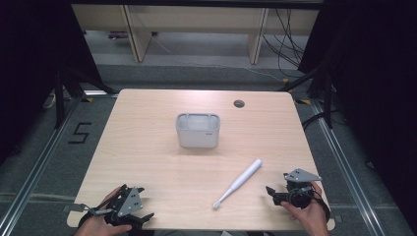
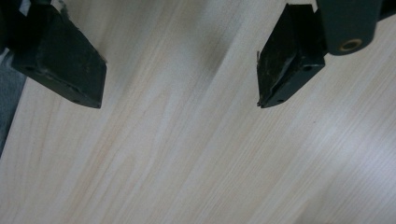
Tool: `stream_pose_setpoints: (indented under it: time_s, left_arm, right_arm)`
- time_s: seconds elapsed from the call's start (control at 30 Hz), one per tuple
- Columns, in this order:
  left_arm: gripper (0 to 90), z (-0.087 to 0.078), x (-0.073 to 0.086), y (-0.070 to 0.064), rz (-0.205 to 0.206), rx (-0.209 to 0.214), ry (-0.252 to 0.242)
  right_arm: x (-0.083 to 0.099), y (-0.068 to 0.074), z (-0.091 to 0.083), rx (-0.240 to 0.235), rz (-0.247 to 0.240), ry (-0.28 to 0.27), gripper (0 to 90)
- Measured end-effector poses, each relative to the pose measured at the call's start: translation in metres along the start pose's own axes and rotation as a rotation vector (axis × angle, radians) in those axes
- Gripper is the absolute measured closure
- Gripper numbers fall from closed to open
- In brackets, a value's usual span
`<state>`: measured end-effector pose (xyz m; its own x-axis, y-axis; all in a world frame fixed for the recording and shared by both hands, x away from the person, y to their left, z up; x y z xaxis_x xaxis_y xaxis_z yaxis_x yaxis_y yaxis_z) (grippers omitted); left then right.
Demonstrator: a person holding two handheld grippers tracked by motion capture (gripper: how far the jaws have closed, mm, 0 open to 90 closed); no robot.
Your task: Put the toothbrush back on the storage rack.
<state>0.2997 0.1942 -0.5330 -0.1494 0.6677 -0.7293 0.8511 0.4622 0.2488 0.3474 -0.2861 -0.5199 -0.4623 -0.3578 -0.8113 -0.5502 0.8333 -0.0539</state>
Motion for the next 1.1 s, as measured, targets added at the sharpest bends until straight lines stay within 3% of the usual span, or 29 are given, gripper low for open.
stream_pose_setpoints:
  time_s: [0.07, 0.27, 0.37, 0.4, 0.47, 0.5, 0.53, 0.6, 0.63, 0.77, 0.83, 0.87, 0.9, 0.93, 1.03, 1.07, 1.1]
  left_arm:
    - [15.6, 0.000, 0.000, 0.000, 0.000, 0.000, -0.001]
    - [15.6, 0.000, 0.000, 0.000, -0.001, -0.002, -0.002]
    - [15.6, 0.000, 0.000, 0.000, -0.001, -0.003, -0.003]
    - [15.6, 0.000, 0.000, 0.000, -0.002, -0.004, -0.003]
    - [15.6, 0.000, 0.000, 0.000, -0.001, -0.003, -0.002]
    - [15.6, 0.000, 0.000, 0.000, -0.001, -0.003, -0.002]
    - [15.6, 0.000, 0.000, 0.000, 0.000, -0.003, -0.001]
    - [15.6, 0.000, 0.000, 0.000, -0.001, -0.001, 0.001]
    - [15.6, 0.000, 0.000, 0.000, -0.001, -0.002, 0.000]
    - [15.6, 0.000, 0.000, 0.000, -0.002, -0.004, -0.001]
    - [15.6, 0.000, 0.000, 0.001, -0.003, -0.005, 0.001]
    - [15.6, -0.002, 0.000, 0.002, 0.011, 0.010, 0.027]
    - [15.6, -0.003, 0.001, 0.003, 0.036, -0.014, 0.043]
    - [15.6, 0.000, 0.000, 0.001, 0.000, -0.009, 0.004]
    - [15.6, -0.001, 0.000, 0.002, 0.009, -0.010, 0.015]
    - [15.6, -0.003, 0.000, 0.003, 0.016, 0.025, 0.038]
    - [15.6, -0.003, 0.000, 0.003, 0.032, 0.002, 0.036]
  right_arm:
    - [0.000, 0.002, 0.000, -0.006, 0.025, 0.009, 18.3]
    - [-0.004, 0.000, 0.000, 0.001, -0.007, -0.018, 20.8]
    - [-0.004, 0.004, 0.000, -0.012, 0.031, 0.008, 21.2]
    - [-0.007, 0.001, 0.002, -0.018, -0.014, -0.018, 22.0]
    - [-0.008, 0.004, 0.001, -0.007, 0.023, -0.007, 23.1]
    - [-0.010, 0.001, 0.003, -0.004, -0.022, -0.029, 23.8]
    - [-0.011, 0.004, 0.002, -0.015, 0.008, -0.015, 25.0]
    - [-0.013, 0.005, 0.002, -0.022, 0.018, -0.022, 28.3]
    - [-0.015, 0.004, 0.004, -0.037, -0.015, -0.033, 33.8]
    - [-0.021, 0.004, 0.004, -0.035, -0.044, -0.051, 46.1]
    - [-0.023, 0.005, 0.005, -0.039, -0.028, -0.056, 49.7]
    - [-0.025, 0.006, 0.006, -0.043, 0.011, -0.051, 56.6]
    - [-0.025, 0.006, 0.006, -0.043, 0.011, -0.051, 56.6]
    - [-0.027, 0.007, 0.007, -0.039, 0.041, -0.056, 61.2]
    - [-0.030, 0.003, 0.010, -0.034, 0.009, -0.090, 65.8]
    - [-0.032, 0.002, 0.012, -0.041, 0.023, -0.083, 69.7]
    - [-0.032, 0.002, 0.012, -0.041, 0.023, -0.083, 69.7]
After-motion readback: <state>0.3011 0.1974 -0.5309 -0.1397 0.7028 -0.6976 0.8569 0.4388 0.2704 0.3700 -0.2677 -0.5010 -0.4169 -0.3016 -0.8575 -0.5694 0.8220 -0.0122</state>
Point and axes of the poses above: each handheld gripper's, and its own axes: z roughly forward along the jaws, x roughly out of its underside, y roughly to its left, the point moved 4 cm from there along z, roughly forward along the jaws, and after that the axes turned 7 degrees about -y, right-handed, at the moved point
